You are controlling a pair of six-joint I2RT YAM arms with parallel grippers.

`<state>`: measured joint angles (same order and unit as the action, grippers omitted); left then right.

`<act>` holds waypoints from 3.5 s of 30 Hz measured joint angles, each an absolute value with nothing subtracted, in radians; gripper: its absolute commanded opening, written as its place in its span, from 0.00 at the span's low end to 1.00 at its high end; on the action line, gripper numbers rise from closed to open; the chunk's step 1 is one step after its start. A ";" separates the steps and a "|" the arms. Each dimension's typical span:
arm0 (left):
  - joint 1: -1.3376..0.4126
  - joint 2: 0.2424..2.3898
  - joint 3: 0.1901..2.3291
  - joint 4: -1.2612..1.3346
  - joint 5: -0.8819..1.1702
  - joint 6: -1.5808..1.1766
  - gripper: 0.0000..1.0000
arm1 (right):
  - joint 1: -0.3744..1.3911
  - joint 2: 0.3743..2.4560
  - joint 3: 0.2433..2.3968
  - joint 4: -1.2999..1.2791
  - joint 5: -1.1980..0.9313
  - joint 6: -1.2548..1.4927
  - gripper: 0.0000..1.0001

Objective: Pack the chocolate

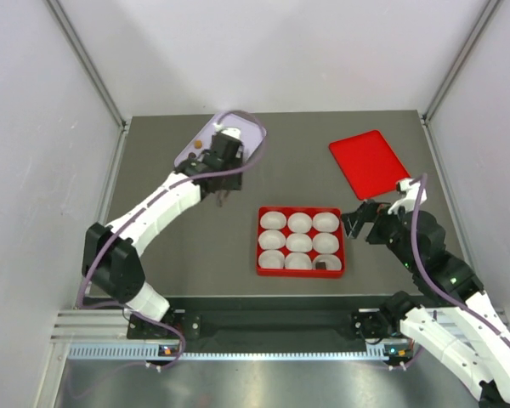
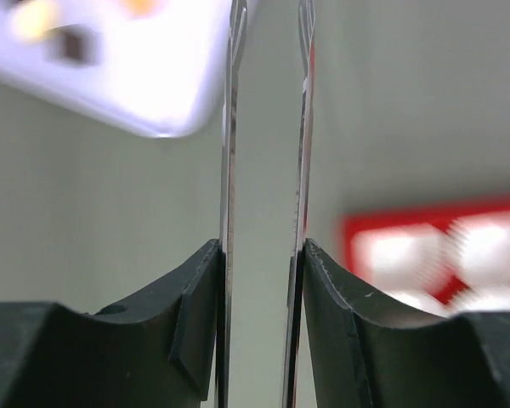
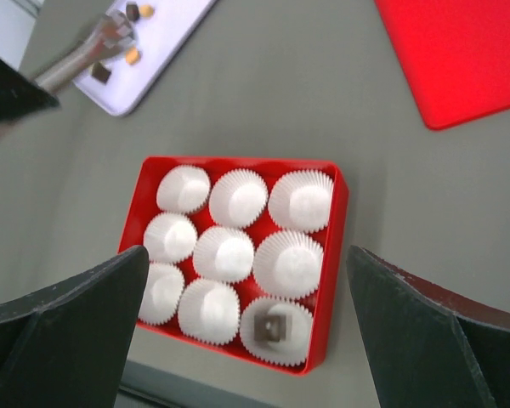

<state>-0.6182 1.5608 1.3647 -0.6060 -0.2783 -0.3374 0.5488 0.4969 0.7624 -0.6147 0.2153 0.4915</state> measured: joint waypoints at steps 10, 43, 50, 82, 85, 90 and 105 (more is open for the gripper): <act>-0.216 1.599 1.322 -0.595 -0.168 -0.330 0.46 | 0.549 0.479 0.743 -0.576 0.163 0.493 1.00; -0.176 1.731 1.402 -0.690 -0.049 -0.274 0.28 | 0.549 0.481 0.727 -0.539 0.159 0.474 1.00; -0.238 1.600 1.402 -0.749 -0.026 -0.271 0.24 | 0.549 0.485 0.727 -0.539 0.159 0.476 1.00; -0.979 1.343 1.101 -0.730 0.187 -0.367 0.26 | 0.549 0.525 0.727 -0.548 0.186 0.482 1.00; -0.979 1.336 1.101 -0.730 0.192 -0.367 0.27 | 0.549 0.525 0.727 -0.548 0.186 0.482 1.00; -0.979 1.332 1.101 -0.730 0.215 -0.363 0.29 | 0.549 0.524 0.727 -0.548 0.185 0.483 1.00; -0.982 1.335 1.099 -0.742 0.238 -0.338 0.30 | 0.549 0.518 0.727 -0.548 0.186 0.484 1.00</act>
<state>-0.9821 1.3354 1.0992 -0.7418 0.2382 -0.3378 0.5488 0.5179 0.7265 -0.5476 0.1856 0.4839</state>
